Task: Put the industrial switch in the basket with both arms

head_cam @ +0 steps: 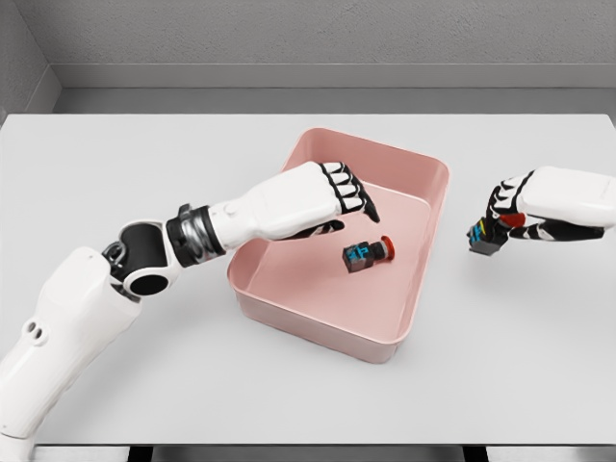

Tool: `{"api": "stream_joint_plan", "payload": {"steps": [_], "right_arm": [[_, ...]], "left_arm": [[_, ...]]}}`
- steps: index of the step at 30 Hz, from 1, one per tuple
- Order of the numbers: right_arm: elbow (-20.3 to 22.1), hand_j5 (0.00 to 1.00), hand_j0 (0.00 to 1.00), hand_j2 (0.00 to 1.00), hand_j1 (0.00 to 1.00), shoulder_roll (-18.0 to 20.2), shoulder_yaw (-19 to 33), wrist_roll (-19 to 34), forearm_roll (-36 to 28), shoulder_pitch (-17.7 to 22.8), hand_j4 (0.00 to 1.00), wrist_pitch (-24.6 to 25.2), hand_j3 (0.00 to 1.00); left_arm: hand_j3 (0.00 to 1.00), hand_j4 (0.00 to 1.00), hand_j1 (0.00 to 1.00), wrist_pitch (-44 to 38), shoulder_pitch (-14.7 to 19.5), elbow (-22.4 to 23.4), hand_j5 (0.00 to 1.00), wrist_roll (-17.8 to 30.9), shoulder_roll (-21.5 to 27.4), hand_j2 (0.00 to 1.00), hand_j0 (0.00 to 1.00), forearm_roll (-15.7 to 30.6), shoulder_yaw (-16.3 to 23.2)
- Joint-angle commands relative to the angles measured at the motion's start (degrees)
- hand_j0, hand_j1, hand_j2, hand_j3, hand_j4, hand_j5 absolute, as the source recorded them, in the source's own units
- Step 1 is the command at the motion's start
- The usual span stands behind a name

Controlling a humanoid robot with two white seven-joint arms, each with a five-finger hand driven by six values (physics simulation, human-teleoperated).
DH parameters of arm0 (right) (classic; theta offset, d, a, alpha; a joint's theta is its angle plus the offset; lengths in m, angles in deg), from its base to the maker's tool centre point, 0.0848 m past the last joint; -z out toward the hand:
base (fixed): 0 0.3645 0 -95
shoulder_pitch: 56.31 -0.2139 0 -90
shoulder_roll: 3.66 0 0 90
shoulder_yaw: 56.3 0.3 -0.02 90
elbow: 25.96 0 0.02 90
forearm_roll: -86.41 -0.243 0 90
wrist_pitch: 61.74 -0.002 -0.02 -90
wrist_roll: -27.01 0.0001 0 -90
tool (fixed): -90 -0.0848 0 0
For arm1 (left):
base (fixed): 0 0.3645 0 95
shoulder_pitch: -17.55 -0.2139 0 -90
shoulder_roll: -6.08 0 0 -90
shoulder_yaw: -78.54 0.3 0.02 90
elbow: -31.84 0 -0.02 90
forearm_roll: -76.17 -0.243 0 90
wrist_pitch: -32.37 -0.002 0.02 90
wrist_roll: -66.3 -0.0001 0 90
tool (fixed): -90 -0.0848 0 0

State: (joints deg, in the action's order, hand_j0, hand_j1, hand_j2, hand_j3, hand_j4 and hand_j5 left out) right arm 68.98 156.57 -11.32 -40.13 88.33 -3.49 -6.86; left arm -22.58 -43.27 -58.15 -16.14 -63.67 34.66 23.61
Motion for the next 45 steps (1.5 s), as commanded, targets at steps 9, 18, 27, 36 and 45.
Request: {"api": "stream_joint_plan", "payload": {"steps": [9,18,27,36,45], "right_arm": [[0.3,0.44,0.44,0.44,0.44,-0.6,0.1,-0.1,-0.4,-3.2,0.44,0.1,0.44],[0.5,0.44,0.44,0.44,0.44,-1.7,0.0,-0.1,-0.5,-6.0,0.44,0.1,0.44],[0.8,0.43,0.43,0.43,0.43,-5.6,-0.1,-0.2,-0.5,-7.9,0.43,0.1,0.43],[0.9,0.42,0.42,0.42,0.42,-9.2,-0.2,-0.2,-0.5,-9.1,0.42,0.1,0.42],[0.9,0.42,0.42,0.42,0.42,-14.1,-1.4,-0.2,-0.5,-10.8,0.42,0.1,0.42]], "left_arm": [[1.00,1.00,1.00,0.0,6.1,-6.7,1.00,0.7,23.3,1.00,1.00,21.2,1.1],[1.00,1.00,1.00,0.0,4.6,-6.8,1.00,0.7,40.7,1.00,1.00,28.6,7.0],[1.00,1.00,1.00,0.0,4.7,-7.0,1.00,0.7,41.4,1.00,1.00,28.2,6.2],[1.00,1.00,1.00,0.0,4.5,-6.8,1.00,0.7,41.4,1.00,1.00,27.7,6.3],[1.00,1.00,1.00,0.0,3.8,-6.8,1.00,0.7,42.4,1.00,1.00,21.2,3.9]]}}
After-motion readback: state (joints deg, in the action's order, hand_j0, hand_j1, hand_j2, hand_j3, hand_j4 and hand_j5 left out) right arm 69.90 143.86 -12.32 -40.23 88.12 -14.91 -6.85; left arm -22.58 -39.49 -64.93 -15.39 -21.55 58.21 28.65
